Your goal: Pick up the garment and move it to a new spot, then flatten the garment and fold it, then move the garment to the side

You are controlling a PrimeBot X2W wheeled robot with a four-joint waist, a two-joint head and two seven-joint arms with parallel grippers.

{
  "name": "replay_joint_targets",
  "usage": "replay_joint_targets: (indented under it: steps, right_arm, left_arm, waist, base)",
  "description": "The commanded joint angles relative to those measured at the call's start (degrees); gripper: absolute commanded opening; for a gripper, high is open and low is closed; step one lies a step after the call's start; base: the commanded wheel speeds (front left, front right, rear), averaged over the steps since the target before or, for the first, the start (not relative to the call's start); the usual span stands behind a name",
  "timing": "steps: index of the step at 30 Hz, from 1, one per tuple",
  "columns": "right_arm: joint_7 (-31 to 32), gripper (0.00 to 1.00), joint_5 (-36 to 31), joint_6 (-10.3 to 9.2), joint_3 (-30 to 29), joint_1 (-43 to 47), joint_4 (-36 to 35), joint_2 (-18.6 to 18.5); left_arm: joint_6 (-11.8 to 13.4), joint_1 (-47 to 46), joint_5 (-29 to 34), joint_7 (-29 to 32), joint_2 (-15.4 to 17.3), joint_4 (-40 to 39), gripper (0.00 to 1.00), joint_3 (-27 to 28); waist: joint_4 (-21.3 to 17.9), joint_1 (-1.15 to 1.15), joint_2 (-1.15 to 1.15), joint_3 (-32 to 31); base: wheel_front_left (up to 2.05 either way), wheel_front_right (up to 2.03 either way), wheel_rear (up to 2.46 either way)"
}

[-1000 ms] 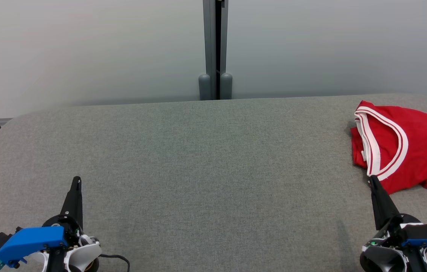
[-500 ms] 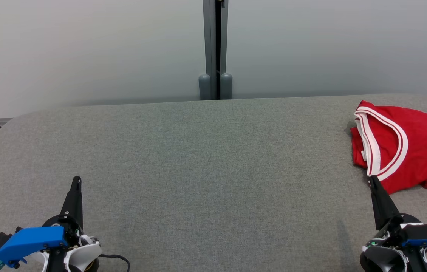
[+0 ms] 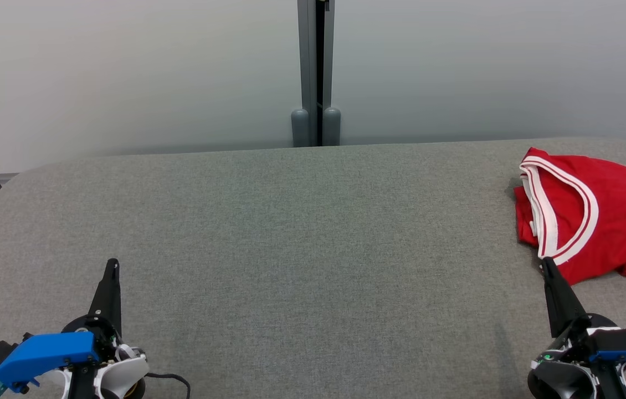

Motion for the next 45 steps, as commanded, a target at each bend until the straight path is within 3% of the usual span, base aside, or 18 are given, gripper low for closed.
replay_joint_targets:
  steps: [1, 45]
  right_arm:
    - [0.11, 0.00, -0.07, 0.04, -0.18, -0.90, 0.09, 0.03]
    - [0.26, 0.00, -0.27, 0.04, -0.37, -0.93, 0.10, 0.19]
  left_arm:
    - [-0.27, -0.54, -0.16, 0.28, -0.13, -0.22, 0.00, 0.20]
    - [-0.26, -0.54, -0.15, 0.29, -0.14, -0.22, 0.00, 0.21]
  waist:
    - [0.00, 0.00, 0.00, 0.00]
    - [0.00, 0.00, 0.00, 0.00]
  base:
    - [0.00, 0.00, 0.00]
    - [0.00, 0.00, 0.00]
